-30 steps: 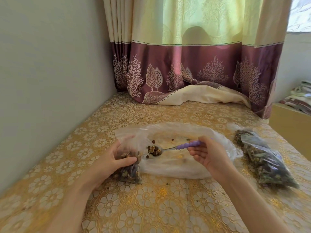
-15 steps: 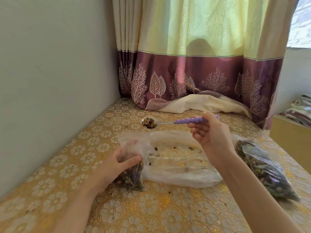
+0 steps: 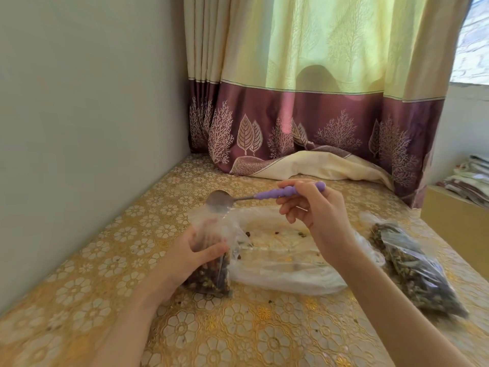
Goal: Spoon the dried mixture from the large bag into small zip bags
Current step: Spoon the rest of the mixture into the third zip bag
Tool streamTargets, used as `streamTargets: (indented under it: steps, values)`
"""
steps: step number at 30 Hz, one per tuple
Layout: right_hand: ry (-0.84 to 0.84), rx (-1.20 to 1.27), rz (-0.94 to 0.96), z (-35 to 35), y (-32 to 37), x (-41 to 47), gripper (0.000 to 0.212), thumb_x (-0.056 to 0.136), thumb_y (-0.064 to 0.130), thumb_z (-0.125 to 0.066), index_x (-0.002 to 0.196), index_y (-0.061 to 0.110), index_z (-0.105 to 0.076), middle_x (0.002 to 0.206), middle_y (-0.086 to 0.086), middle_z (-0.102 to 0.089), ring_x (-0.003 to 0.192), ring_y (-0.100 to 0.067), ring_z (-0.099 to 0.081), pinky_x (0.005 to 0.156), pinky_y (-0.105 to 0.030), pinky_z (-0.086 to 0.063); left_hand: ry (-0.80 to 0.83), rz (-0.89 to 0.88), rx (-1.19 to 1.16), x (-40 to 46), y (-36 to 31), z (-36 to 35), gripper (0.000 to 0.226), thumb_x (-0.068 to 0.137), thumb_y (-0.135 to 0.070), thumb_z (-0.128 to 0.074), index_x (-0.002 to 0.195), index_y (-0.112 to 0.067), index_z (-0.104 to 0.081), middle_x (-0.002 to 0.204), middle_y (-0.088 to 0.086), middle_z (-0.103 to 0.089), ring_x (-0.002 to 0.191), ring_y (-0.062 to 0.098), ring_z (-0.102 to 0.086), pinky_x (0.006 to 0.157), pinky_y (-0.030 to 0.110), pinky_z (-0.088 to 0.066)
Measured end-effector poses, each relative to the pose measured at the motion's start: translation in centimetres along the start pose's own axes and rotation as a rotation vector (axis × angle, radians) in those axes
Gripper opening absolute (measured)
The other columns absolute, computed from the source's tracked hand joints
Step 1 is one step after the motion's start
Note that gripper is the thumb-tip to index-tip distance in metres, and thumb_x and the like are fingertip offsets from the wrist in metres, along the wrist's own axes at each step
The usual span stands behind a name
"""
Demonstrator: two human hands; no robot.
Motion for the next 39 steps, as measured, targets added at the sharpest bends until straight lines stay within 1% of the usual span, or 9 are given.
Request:
streamTargets:
  steps: [3,8,12,15,19,22,26,30,39]
  values:
    - [-0.072,0.059,-0.007,1.3,0.0,0.0,0.028,0.096,0.011,-0.043,0.078,0.003,-0.064,0.086,-0.019,-0.073,0.057,-0.014,-0.053,0.05,-0.021,-0.045,0.003,-0.003,0.002,0.0,-0.1,0.0,0.068,0.056,-0.048,-0.075,0.119,-0.043,-0.051,0.111,-0.006,-0.069,0.097,0.003,-0.065,0.082,0.022,-0.045]
    - [-0.334,-0.024,-0.097,5.2,-2.0,-0.3,0.034,0.099,0.02,-0.045,0.077,0.003,-0.063,0.073,-0.012,-0.073,0.054,-0.013,-0.055,0.046,-0.019,-0.045,-0.029,0.007,-0.012,-0.1,0.1,0.3,0.064,0.059,-0.048,-0.074,0.119,-0.039,-0.056,0.109,-0.003,-0.069,0.107,0.017,-0.062,0.098,0.042,-0.044]
    - [-0.357,-0.235,-0.202,6.7,-4.7,-0.8,0.031,0.098,0.021,-0.048,0.077,0.006,-0.065,0.063,-0.004,-0.072,0.054,-0.011,-0.059,0.047,-0.019,-0.048,-0.057,0.02,-0.044,0.1,0.3,0.5,0.061,0.06,-0.046,-0.075,0.117,-0.036,-0.057,0.106,-0.004,-0.07,0.105,0.017,-0.063,0.098,0.049,-0.044]
    - [-0.366,-0.285,-0.234,6.8,-6.0,-0.7,0.046,0.098,0.024,-0.05,0.058,0.014,-0.071,0.059,0.001,-0.07,0.055,-0.011,-0.061,0.051,-0.022,-0.051,-0.073,0.04,-0.08,0.1,0.7,0.5,0.066,0.059,-0.05,-0.082,0.119,-0.035,-0.057,0.107,-0.004,-0.07,0.108,0.018,-0.061,0.099,0.05,-0.043]
    - [-0.298,-0.301,-0.23,5.8,-6.6,-0.2,0.052,0.098,0.023,-0.046,0.056,0.038,-0.073,0.068,-0.008,-0.072,0.059,-0.013,-0.061,0.057,-0.027,-0.051,-0.079,0.058,-0.115,0.3,1.2,0.6,0.069,0.057,-0.051,-0.081,0.119,-0.031,-0.059,0.113,-0.002,-0.068,0.113,0.02,-0.059,0.103,0.05,-0.039]
    - [-0.247,-0.286,-0.257,5.0,-7.0,0.4,0.055,0.098,0.018,-0.044,0.054,0.033,-0.074,0.076,-0.017,-0.072,0.058,-0.013,-0.06,0.056,-0.027,-0.05,-0.08,0.055,-0.107,0.4,1.3,0.6,0.07,0.056,-0.054,-0.079,0.119,-0.032,-0.059,0.114,-0.002,-0.068,0.113,0.017,-0.059,0.104,0.047,-0.039]
    - [-0.161,-0.219,-0.321,4.1,-7.6,0.9,0.059,0.097,0.013,-0.041,0.049,0.026,-0.073,0.068,-0.008,-0.073,0.053,-0.01,-0.059,0.047,-0.019,-0.048,-0.078,0.043,-0.088,0.6,1.4,0.6,0.06,0.064,-0.049,-0.078,0.119,-0.033,-0.058,0.12,-0.001,-0.064,0.116,0.019,-0.056,0.105,0.048,-0.038]
    - [-0.117,-0.148,-0.396,3.8,-8.5,1.1,0.06,0.095,0.008,-0.039,0.048,0.023,-0.073,0.058,-0.002,-0.068,0.049,-0.011,-0.055,0.047,-0.02,-0.042,-0.088,0.052,-0.104,0.7,1.5,0.6,0.063,0.058,-0.05,-0.074,0.117,-0.032,-0.059,0.117,0.001,-0.066,0.114,0.02,-0.057,0.103,0.05,-0.039]
    - [-0.19,0.075,-0.593,4.1,-11.0,0.7,0.037,0.095,0.01,-0.041,0.066,0.0,-0.063,0.07,-0.015,-0.073,0.048,-0.01,-0.059,0.043,-0.017,-0.047,-0.068,0.046,-0.045,0.7,1.4,0.3,0.055,0.066,-0.048,-0.066,0.118,-0.034,-0.056,0.105,-0.002,-0.071,0.106,0.012,-0.062,0.1,0.039,-0.043]
Point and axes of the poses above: each hand's wrist, its own x-axis towards the middle knuckle, its own z-axis out of the back of the hand, y = z × x, the point moved 4 cm from there along x, towards the middle knuckle
